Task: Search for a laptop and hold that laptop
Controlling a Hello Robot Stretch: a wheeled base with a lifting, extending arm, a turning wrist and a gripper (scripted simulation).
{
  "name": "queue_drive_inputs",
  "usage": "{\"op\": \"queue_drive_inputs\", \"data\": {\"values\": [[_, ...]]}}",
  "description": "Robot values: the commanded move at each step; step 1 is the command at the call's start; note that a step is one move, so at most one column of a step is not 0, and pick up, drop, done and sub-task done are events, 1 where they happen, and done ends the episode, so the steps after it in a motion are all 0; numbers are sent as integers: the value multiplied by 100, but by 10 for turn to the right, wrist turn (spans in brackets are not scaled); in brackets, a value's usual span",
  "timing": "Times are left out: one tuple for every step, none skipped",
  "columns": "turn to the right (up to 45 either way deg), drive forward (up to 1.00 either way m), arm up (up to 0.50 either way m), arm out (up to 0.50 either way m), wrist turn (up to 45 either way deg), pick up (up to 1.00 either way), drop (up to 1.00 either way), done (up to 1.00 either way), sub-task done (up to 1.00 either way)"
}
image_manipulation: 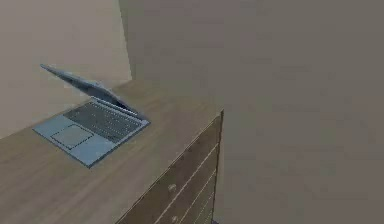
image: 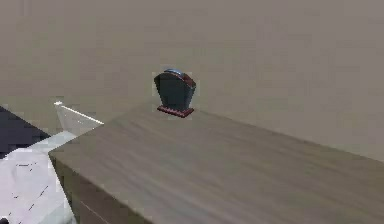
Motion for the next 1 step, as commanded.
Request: {"op": "queue_drive_inputs", "data": {"values": [[-210,0,0,0,0,0,0,0,0]]}}
